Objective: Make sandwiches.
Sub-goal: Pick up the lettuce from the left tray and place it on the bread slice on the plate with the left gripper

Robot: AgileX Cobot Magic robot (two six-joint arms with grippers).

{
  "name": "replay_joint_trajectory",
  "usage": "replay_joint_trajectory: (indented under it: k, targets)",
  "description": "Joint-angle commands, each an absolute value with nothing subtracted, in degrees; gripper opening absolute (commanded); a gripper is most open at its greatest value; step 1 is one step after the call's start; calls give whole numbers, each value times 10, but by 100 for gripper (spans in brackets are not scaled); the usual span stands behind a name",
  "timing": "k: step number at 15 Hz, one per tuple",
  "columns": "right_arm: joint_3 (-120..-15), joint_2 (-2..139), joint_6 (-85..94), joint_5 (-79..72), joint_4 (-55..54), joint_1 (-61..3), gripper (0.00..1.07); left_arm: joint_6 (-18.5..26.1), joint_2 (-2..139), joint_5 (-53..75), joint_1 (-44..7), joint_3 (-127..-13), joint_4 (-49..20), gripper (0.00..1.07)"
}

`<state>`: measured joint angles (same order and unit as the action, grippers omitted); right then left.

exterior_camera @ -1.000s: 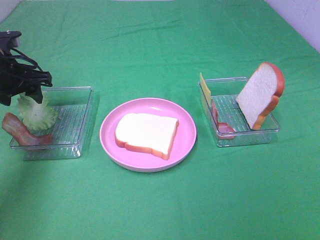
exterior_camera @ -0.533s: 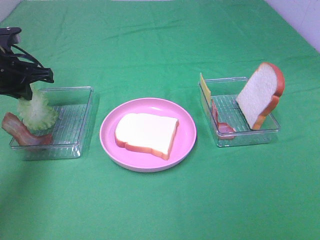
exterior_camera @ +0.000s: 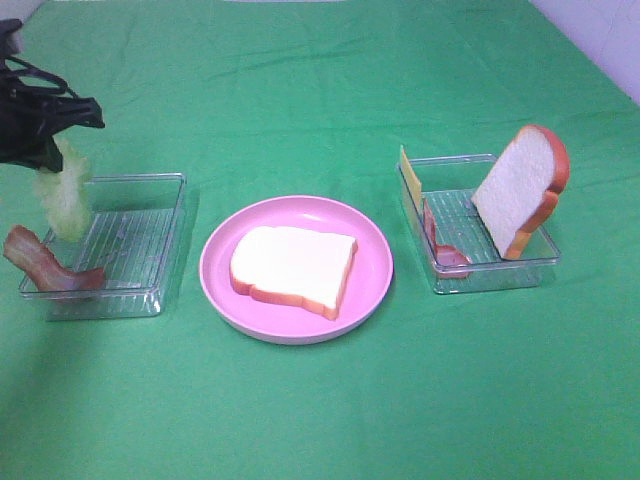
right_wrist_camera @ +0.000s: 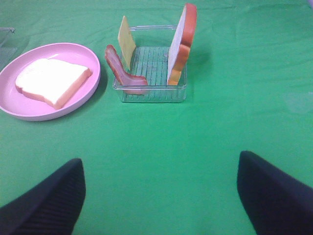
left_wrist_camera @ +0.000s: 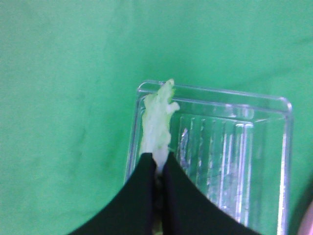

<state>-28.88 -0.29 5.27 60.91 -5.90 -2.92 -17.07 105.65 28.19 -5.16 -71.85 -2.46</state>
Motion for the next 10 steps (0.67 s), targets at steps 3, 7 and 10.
replay_joint_trajectory:
  k: [3,7,10]
  targets:
    - [-288,-11,61,610,-60,-26,80,-98,1024,272,-80,-720,-155,0]
    - [-288,-11,61,610,-60,-26,80,96,1025,260,-152,-720,-421,0]
    - [-288,-11,61,610,-60,-26,80,218,1026,259,-213,-720,-563,0]
